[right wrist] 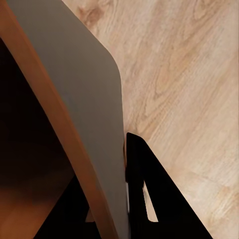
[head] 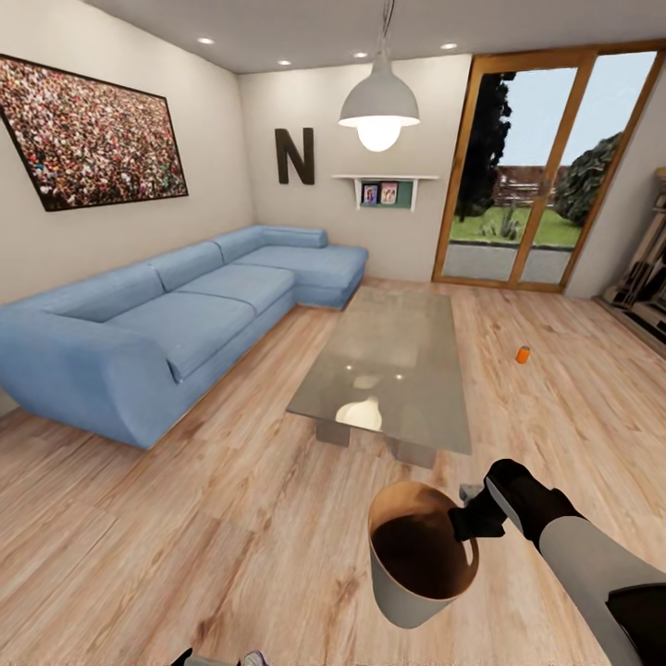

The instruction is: Put the three can of soda from the living room inside the tash can in the kitchen.

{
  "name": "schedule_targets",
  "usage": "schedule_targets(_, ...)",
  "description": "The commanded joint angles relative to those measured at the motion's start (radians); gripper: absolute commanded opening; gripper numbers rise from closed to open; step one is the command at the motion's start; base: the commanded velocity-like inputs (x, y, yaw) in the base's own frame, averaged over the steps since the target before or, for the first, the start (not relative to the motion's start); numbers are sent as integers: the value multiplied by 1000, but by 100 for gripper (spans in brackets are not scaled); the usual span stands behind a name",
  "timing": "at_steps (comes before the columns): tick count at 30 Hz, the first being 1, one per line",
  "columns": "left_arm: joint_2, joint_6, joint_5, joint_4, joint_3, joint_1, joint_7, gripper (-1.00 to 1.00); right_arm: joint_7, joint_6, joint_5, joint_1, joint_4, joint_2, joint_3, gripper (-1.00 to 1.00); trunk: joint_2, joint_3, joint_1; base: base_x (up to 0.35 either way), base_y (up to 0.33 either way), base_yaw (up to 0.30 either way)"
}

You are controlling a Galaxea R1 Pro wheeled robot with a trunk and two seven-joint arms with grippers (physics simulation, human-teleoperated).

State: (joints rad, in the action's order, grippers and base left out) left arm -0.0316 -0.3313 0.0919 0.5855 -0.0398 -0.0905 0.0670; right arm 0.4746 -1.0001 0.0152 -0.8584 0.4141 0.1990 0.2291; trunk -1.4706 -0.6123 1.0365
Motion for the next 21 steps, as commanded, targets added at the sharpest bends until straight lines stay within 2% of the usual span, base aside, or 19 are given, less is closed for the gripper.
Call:
schedule_targets(1,0,0,0,0,0,0,0,100,7,-6,30,-1,0,-1,-4,-100,-7,-5,4,0,0,0)
schedule_targets(15,1,6,-5,8,1,-4,-1,100,7,-7,29,-1,1,1,-4,-100,-105,-70,58,0,0,0)
schedule_targets(19,1,11,-5,9,2,-33,0,100,7,-8,29,-1,1,-1,-4,-100,-133,-89,73,0,0,0)
schedule_targets(21,1,20,-1,3,2,-65,2,100,7,-8,30,-1,1,0,-4,-100,-147,-98,81,0,0,0)
